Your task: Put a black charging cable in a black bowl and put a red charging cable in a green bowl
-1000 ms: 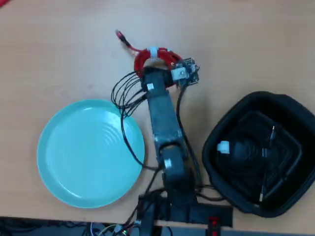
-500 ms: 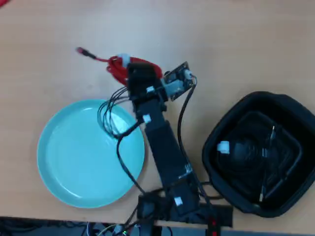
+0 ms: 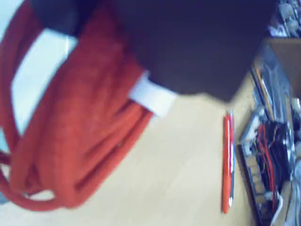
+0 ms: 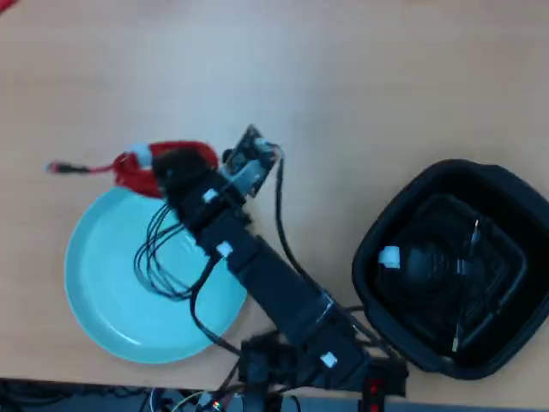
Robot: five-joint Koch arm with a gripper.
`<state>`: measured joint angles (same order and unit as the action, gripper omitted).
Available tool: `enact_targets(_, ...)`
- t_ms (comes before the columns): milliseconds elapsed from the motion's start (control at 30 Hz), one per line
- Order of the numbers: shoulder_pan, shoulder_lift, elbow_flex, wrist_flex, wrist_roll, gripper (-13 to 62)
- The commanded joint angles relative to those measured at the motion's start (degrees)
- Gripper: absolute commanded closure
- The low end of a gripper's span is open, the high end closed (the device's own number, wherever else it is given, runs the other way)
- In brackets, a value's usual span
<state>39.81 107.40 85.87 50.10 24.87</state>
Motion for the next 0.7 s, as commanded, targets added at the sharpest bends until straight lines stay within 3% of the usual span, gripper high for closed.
enact_targets(0, -3.8, 3.6, -6.0, -12.0, 0.4, 55.5)
enact_targets(367, -23.3, 6.7, 4.4, -12.4, -0.2, 55.5)
enact_targets(667, -25.0, 6.5, 14.7, -18.6, 0.4, 55.6)
